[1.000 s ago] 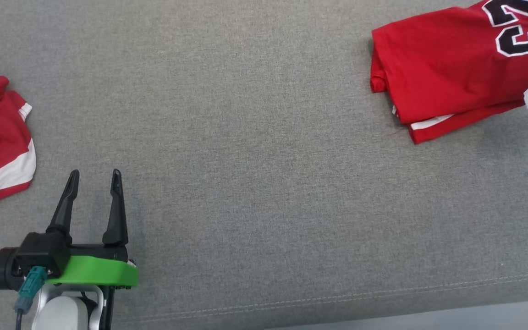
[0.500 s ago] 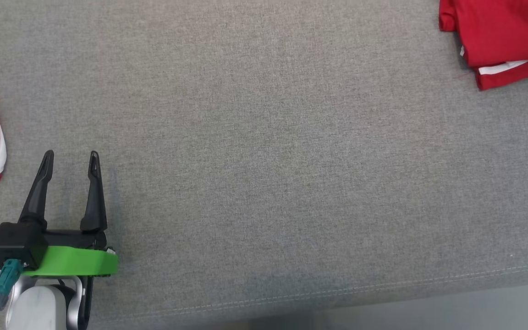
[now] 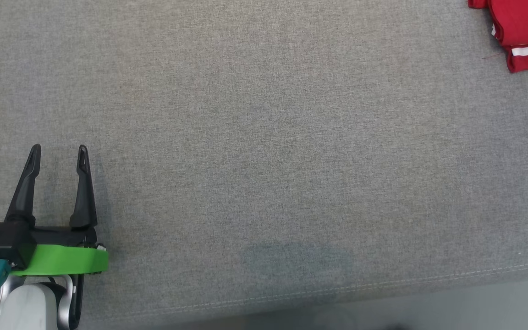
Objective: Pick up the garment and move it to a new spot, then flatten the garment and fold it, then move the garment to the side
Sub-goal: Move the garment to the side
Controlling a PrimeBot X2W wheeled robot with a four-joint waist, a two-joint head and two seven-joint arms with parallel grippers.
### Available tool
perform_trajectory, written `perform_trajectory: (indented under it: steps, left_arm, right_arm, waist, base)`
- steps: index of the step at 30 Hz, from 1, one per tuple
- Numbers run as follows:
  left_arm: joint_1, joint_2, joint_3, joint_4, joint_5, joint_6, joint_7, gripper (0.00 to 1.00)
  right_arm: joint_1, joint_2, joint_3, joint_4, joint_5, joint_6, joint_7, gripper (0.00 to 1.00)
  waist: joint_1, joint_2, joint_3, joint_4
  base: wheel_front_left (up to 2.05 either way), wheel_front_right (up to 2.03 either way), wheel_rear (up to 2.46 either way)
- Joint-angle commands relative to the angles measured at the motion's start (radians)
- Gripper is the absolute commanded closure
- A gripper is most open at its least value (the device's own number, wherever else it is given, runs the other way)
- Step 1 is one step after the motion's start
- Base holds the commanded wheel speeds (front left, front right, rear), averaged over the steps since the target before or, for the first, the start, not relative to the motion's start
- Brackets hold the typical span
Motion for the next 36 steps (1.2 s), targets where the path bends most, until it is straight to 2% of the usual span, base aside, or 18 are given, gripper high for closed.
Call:
perform_trajectory:
  steps: [1,10,17,25,31,33,36]
  left_arm:
    - [-0.022,0.005,0.003,-0.003,0.008,-0.003,0.0,0.0]
    - [-0.025,-0.007,0.006,0.005,0.007,-0.003,0.0,0.0]
    - [-0.013,-0.031,0.008,0.022,-0.002,-0.004,0.0,0.0]
    - [0.028,-0.058,0.035,0.036,-0.004,-0.003,0.0,0.0]
    - [0.062,-0.076,0.052,0.041,0.001,-0.003,0.0,0.0]
    - [0.08,-0.083,0.061,0.044,0.003,-0.003,0.0,0.0]
    - [0.091,-0.089,0.062,0.043,0.006,-0.003,0.0,0.0]
  right_arm:
    - [-0.015,-0.003,0.0,0.008,-0.007,0.0,-0.011,0.0]
    - [-0.034,0.007,0.001,0.011,-0.052,0.0,-0.047,0.0]
    - [0.034,0.036,-0.073,-0.123,-0.082,0.0,-0.049,0.0]
    - [0.174,0.136,-0.198,-0.282,-0.145,0.0,-0.049,0.0]
    - [0.303,0.243,-0.264,-0.393,-0.225,0.0,-0.049,0.0]
    - [0.362,0.306,-0.289,-0.438,-0.256,0.0,-0.049,0.0]
    - [0.423,0.36,-0.305,-0.472,-0.286,0.0,-0.049,0.0]
  waist:
    - [-0.0001,0.0,0.001,0.001]
    - [-0.0001,0.0,-0.013,-0.006]
    - [-0.0001,0.0,-0.071,-0.013]
    - [-0.0001,0.0,-0.163,-0.042]
    - [-0.0001,0.0,-0.243,-0.061]
    - [-0.0001,0.0,-0.277,-0.067]
    - [-0.0001,0.0,-0.307,-0.064]
  base:
    - [0.0,0.0,0.0]
    - [0.0,0.0,0.0]
    - [0.0,0.0,0.0]
    - [0.0,0.0,0.0]
    - [0.0,0.0,0.0]
    - [0.0,0.0,0.0]
    - [0.0,0.0,0.0]
